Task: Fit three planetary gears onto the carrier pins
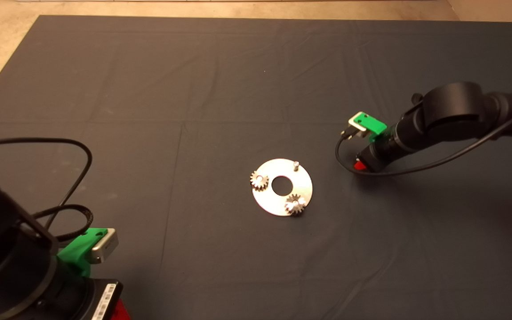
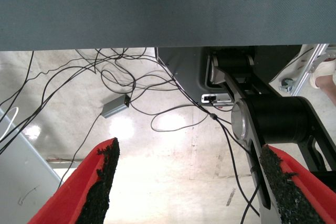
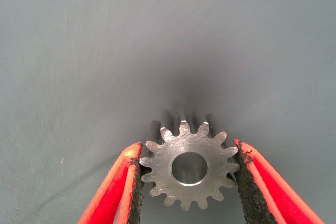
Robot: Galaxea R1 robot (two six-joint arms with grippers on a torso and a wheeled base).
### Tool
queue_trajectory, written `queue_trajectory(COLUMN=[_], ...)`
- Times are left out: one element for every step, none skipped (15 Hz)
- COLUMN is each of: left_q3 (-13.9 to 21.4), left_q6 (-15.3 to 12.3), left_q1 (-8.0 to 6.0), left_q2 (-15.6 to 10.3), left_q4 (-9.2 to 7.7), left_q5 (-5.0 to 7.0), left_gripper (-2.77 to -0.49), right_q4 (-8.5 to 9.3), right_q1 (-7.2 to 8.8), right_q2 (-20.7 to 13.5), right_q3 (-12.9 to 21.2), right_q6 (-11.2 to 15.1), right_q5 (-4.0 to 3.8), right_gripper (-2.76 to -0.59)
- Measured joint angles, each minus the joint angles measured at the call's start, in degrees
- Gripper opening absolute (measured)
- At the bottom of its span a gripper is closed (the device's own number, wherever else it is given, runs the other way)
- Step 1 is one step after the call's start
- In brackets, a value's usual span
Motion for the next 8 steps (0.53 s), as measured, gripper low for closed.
queue_trajectory(left_q3=[0.0,0.0,0.0,0.0,0.0,0.0,0.0,0.0], left_q6=[0.0,-0.01,-0.01,-0.01,-0.01,-0.01,-0.01,-0.02], left_q1=[0.0,0.02,0.02,0.0,0.0,0.06,0.17,0.16], left_q2=[-0.01,-0.04,-0.01,0.0,0.18,0.13,0.07,0.12], left_q4=[0.0,0.0,-0.01,0.0,-0.01,0.0,-0.04,-0.01], left_q5=[0.01,0.02,0.0,0.0,-0.02,0.02,0.05,0.02], left_gripper=[-1.37,-1.37,-1.37,-1.37,-1.37,-1.37,-1.37,-1.37], right_q4=[1.16,2.7,4.09,4.87,5.28,5.83,6.01,6.05], right_q1=[2.04,3.64,4.52,4.83,4.81,4.88,4.96,5.02], right_q2=[0.42,1.39,3.29,5.69,8.06,9.85,11.1,12.06], right_q3=[0.03,0.03,0.03,0.06,0.28,0.62,0.78,0.78], right_q6=[0.02,0.06,0.26,0.43,1.3,2.96,4.58,5.57], right_q5=[-0.64,-1.54,-3.23,-4.79,-5.56,-5.76,-5.84,-6.11], right_gripper=[-2.28,-2.28,-2.28,-2.28,-2.28,-2.28,-2.28,-2.28])
